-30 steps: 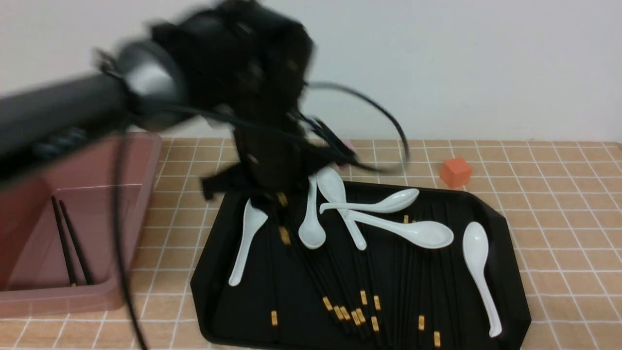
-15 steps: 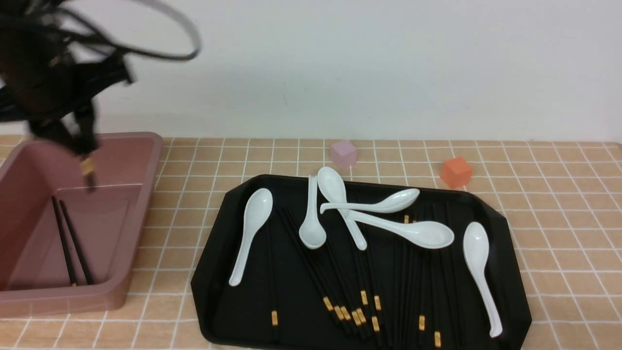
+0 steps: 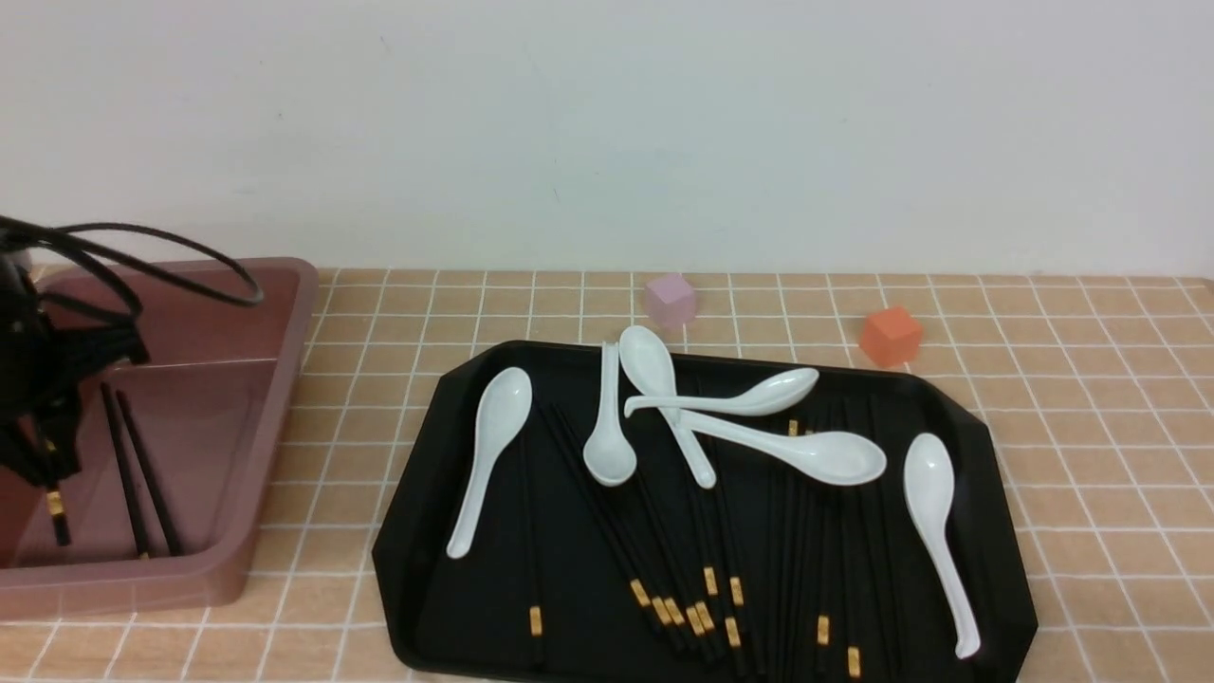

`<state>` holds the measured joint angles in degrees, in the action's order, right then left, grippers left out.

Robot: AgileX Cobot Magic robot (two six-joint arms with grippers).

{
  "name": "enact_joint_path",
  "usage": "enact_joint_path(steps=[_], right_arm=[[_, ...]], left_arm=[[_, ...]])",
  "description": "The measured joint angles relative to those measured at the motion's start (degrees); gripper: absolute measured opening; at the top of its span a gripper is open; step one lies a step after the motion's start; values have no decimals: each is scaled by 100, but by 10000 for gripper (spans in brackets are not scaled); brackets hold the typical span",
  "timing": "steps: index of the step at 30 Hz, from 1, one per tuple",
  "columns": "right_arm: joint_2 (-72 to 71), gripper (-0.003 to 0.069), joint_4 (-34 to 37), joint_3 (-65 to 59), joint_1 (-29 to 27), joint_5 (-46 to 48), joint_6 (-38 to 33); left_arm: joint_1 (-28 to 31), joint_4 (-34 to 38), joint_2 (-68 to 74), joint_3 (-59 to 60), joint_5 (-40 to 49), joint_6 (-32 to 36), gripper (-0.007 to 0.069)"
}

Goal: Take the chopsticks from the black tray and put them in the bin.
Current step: Use the left arm to put the chopsticks into the lunch box

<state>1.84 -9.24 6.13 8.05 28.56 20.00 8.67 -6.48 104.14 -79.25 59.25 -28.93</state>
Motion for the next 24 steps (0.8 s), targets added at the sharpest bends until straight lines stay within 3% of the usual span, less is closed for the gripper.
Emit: enact_joint_path(steps=[9, 12, 18, 24], right_arm=[[0, 240, 0, 0, 0, 0, 10], [0, 240, 0, 0, 0, 0, 10], [0, 240, 0, 0, 0, 0, 10], [0, 240, 0, 0, 0, 4, 10]], left_arm=[[0, 15, 319, 9, -255, 70, 131], [0, 15, 314, 9, -243, 71, 169], [0, 131, 161, 9, -4, 71, 335], [0, 165, -381, 9, 204, 99, 321]])
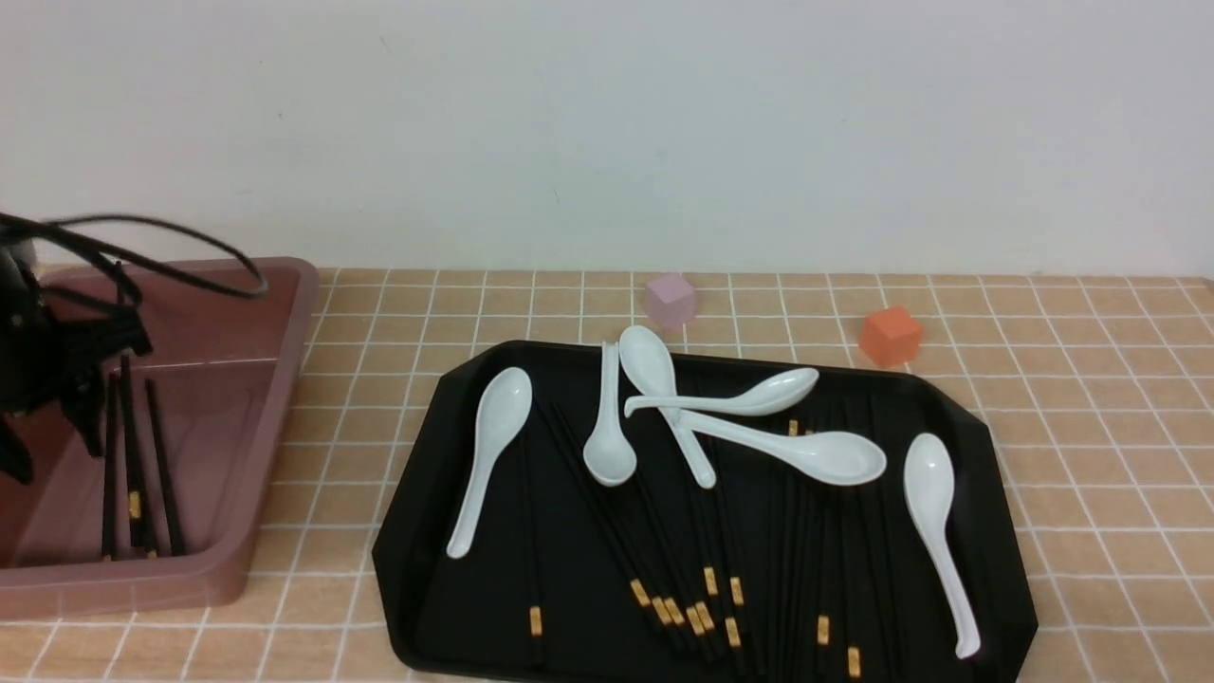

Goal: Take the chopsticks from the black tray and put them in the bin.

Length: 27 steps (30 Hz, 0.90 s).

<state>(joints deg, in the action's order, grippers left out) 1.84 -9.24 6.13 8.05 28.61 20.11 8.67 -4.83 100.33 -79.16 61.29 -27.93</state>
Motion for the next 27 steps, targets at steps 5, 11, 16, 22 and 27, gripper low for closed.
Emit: enact_joint_path(steps=[5, 11, 16, 22, 27], right_arm=[[0, 240, 0, 0, 0, 0, 0], [0, 240, 0, 0, 0, 0, 0], [0, 240, 0, 0, 0, 0, 0], [0, 240, 0, 0, 0, 0, 0], [0, 240, 0, 0, 0, 0, 0]], left_arm=[[0, 53, -801, -5, 393, 397, 141], [0, 730, -2359, 471, 444, 956, -13], [0, 1330, -4049, 1609, 59, 1388, -13], [0, 1343, -5453, 2850, -707, 1385, -13], [0, 1084, -5142, 2822, -598, 734, -13]])
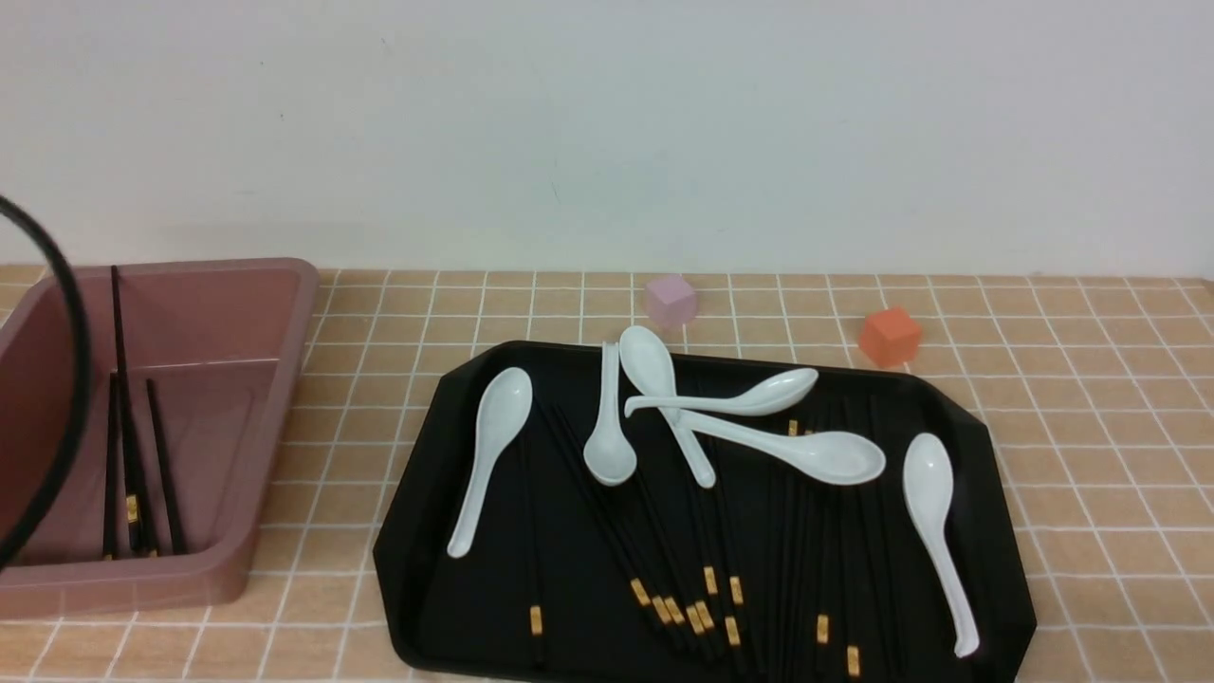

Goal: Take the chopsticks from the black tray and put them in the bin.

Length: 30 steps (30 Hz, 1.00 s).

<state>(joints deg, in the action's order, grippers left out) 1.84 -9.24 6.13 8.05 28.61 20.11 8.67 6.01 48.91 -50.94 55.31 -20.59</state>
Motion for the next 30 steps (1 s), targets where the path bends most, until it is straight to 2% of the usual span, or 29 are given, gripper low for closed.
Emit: enact_joint_path(steps=[4, 9, 10, 12, 19, 26, 28, 30], right_arm=[[0, 240, 0, 0, 0, 0, 0], [0, 240, 0, 0, 0, 0, 0], [0, 240, 0, 0, 0, 0, 0], [0, 240, 0, 0, 0, 0, 0], [0, 240, 0, 0, 0, 0, 0], [0, 240, 0, 0, 0, 0, 0], [0, 240, 0, 0, 0, 0, 0], [0, 240, 0, 0, 0, 0, 0]], left_arm=[[2, 33, 1153, -517, 15, 0, -13], [2, 33, 3346, -1866, 15, -35, -13], [2, 20, 3429, -1926, 15, -46, -13], [2, -346, 4534, -2814, 85, -425, -13], [2, -1256, 6565, -4265, 578, -1487, -13], [2, -1243, 7331, -4871, 781, -1595, -13], [2, -1010, 7337, -4887, 753, -1443, -13], [2, -491, 7331, -4906, 712, -1006, -13]])
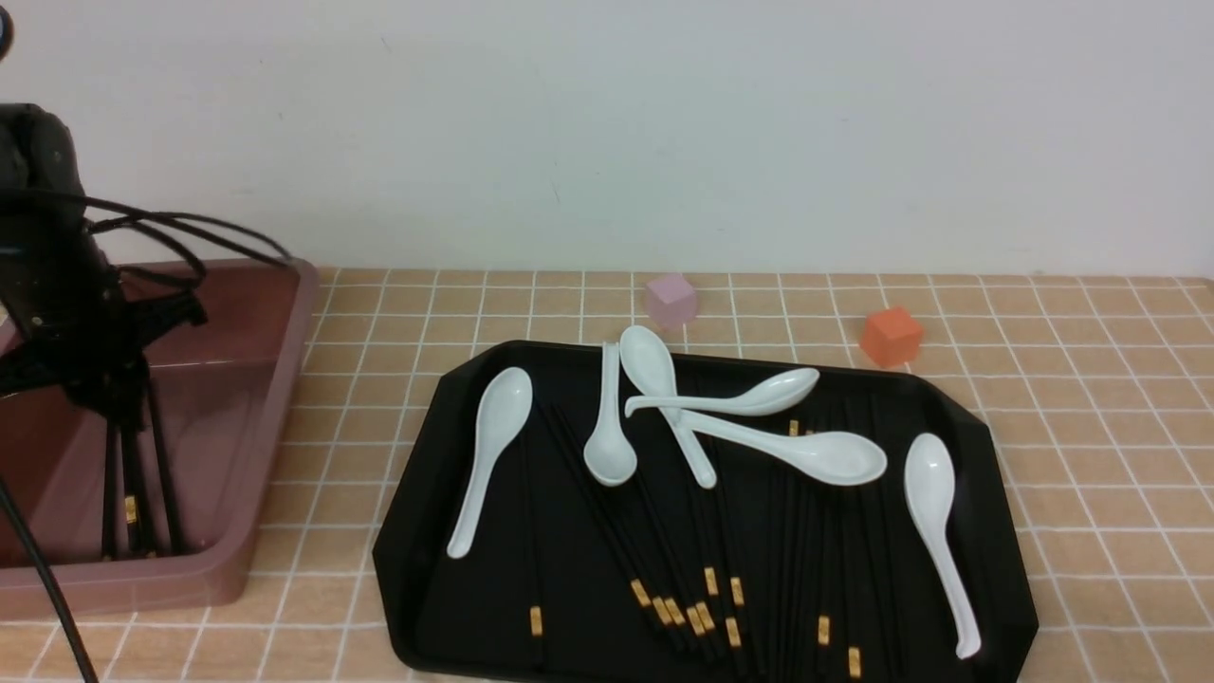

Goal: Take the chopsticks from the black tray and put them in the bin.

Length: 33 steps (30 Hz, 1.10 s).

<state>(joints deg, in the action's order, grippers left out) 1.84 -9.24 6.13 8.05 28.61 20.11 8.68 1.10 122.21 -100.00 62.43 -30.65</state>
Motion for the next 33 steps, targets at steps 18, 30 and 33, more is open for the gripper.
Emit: enact_joint_path(steps=[18, 30, 33], right_arm=[[0, 240, 0, 0, 0, 0, 0], [0, 240, 0, 0, 0, 0, 0], [0, 240, 0, 0, 0, 0, 0]], left_arm=[[-55, -1843, -247, -278, -381, -808, -13], [-55, -996, 438, -278, -599, -727, -13], [-55, -187, 452, -278, -577, -239, -13]])
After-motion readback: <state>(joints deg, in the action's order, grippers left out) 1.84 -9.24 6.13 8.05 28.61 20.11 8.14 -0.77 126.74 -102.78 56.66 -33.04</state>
